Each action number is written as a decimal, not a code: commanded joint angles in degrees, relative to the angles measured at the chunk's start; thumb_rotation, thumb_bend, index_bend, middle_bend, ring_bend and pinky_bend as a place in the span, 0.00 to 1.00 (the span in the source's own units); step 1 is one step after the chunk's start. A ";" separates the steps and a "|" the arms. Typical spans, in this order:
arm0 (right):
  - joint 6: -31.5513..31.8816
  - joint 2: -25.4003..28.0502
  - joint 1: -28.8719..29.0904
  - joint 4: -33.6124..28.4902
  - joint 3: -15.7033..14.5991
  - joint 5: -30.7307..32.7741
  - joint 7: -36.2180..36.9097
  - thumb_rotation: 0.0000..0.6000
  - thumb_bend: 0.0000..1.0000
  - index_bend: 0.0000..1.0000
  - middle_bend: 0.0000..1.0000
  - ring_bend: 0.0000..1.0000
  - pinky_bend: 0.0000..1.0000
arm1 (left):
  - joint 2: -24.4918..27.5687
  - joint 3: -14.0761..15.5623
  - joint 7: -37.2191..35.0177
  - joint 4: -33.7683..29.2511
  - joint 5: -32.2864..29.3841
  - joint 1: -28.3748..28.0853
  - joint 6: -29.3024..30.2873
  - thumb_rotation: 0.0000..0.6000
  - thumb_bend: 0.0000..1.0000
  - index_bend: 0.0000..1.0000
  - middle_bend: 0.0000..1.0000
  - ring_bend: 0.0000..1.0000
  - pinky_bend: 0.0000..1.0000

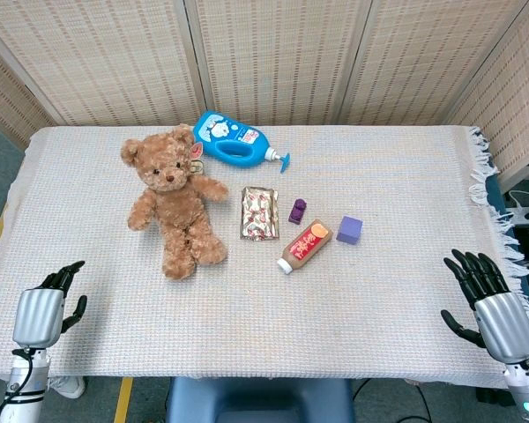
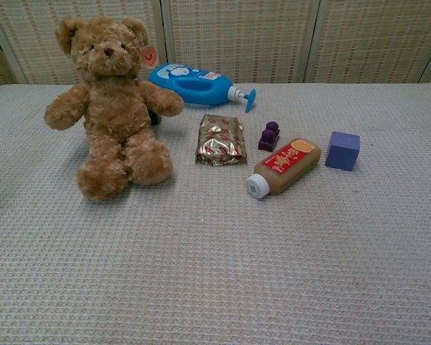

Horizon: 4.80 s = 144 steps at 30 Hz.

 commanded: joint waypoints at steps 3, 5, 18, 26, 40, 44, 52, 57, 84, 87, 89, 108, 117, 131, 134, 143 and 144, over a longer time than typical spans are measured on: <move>0.26 -0.03 -0.60 -0.38 -0.10 0.53 -0.05 1.00 0.17 0.00 0.00 0.00 0.00 | -1.14 -1.04 1.03 1.05 -0.69 0.18 0.28 1.00 0.39 0.18 0.30 0.37 0.74; -0.49 0.01 -0.53 -0.87 -0.15 0.92 -0.54 1.00 0.17 0.00 0.00 0.00 0.00 | -2.81 -2.33 1.52 1.98 -1.89 0.28 0.72 1.00 0.39 0.18 0.30 0.37 0.74; -3.43 -0.30 0.89 -1.38 0.13 1.22 -1.18 1.00 0.17 0.00 0.00 0.00 0.00 | -11.62 -13.56 7.02 4.66 -15.67 -8.36 -10.89 1.00 0.38 0.11 0.23 0.37 0.74; -3.98 1.12 1.28 -1.77 -0.27 0.76 1.09 1.00 0.17 0.00 0.00 0.00 0.00 | -17.18 -19.48 13.10 9.90 -25.86 -14.56 -16.24 1.00 0.38 0.11 0.22 0.37 0.74; -4.99 1.70 1.69 -1.94 -0.65 0.66 2.00 1.00 0.17 0.00 0.00 0.00 0.00 | -23.82 -24.67 18.07 15.84 -34.07 -22.00 -17.19 1.00 0.36 0.16 0.26 0.37 0.74; -5.26 1.78 1.80 -2.07 -0.67 0.75 2.06 1.00 0.17 0.00 0.00 0.00 0.00 | -24.98 -25.72 17.62 16.98 -35.33 -23.39 -17.32 1.00 0.36 0.17 0.28 0.38 0.74; -6.08 1.86 2.07 -2.25 -0.69 1.15 1.89 1.00 0.17 0.00 0.00 0.00 0.00 | -24.59 -27.45 19.62 12.98 -40.65 -24.47 -18.72 1.00 0.36 0.17 0.26 0.38 0.74; -6.06 1.95 2.05 -2.34 -0.86 0.94 2.00 1.00 0.17 0.00 0.00 0.00 0.00 | -22.13 -29.37 20.27 6.60 -45.81 -24.50 -20.64 1.00 0.36 0.15 0.24 0.38 0.73; -7.61 2.33 2.65 -2.56 -1.36 1.03 2.05 1.00 0.17 0.00 0.00 0.00 0.00 | -25.11 -31.47 14.29 10.41 -49.07 -30.27 -13.95 1.00 0.37 0.23 0.34 0.41 0.71; -7.56 2.36 2.64 -2.61 -1.37 1.03 2.10 1.00 0.17 0.00 0.00 0.00 0.00 | -25.71 -31.22 14.07 11.57 -49.07 -30.47 -13.73 1.00 0.40 0.25 0.36 0.42 0.71; -7.50 2.35 2.60 -2.59 -1.39 1.02 2.11 1.00 0.17 0.00 0.00 0.00 0.00 | -25.94 -30.99 14.19 12.10 -49.17 -30.53 -13.73 1.00 0.42 0.25 0.37 0.42 0.72; -7.89 2.53 2.65 -2.74 -1.61 1.16 2.22 1.00 0.17 0.00 0.00 0.00 0.00 | -27.60 -27.94 12.87 16.65 -45.04 -30.21 -14.06 1.00 0.49 0.36 0.51 0.50 0.72; -8.09 2.56 2.70 -2.83 -1.60 1.34 2.19 1.00 0.17 0.00 0.00 0.00 0.00 | -27.60 -27.87 12.04 16.59 -43.78 -30.07 -13.85 1.00 0.49 0.37 0.52 0.51 0.72; -8.21 2.62 2.72 -2.93 -1.60 1.46 2.18 1.00 0.17 0.00 0.00 0.00 0.00 | -26.19 -27.59 14.92 13.91 -45.23 -29.63 -15.19 1.00 0.49 0.39 0.53 0.51 0.72; -8.20 2.58 2.73 -2.88 -1.58 1.47 2.20 1.00 0.17 0.00 0.00 0.00 0.00 | -26.80 -27.14 12.27 15.18 -42.09 -29.77 -13.71 1.00 0.49 0.38 0.53 0.51 0.72; -8.37 2.73 2.79 -2.97 -1.64 1.48 2.30 1.00 0.17 0.00 0.00 0.00 0.00 | -26.03 -26.67 13.69 13.98 -43.02 -29.35 -15.69 1.00 0.48 0.41 0.56 0.51 0.72; -8.34 2.73 2.78 -2.96 -1.64 1.47 2.31 1.00 0.17 0.00 0.00 0.00 0.00 | -25.96 -26.57 13.97 13.97 -43.09 -29.33 -15.70 1.00 0.48 0.41 0.56 0.51 0.72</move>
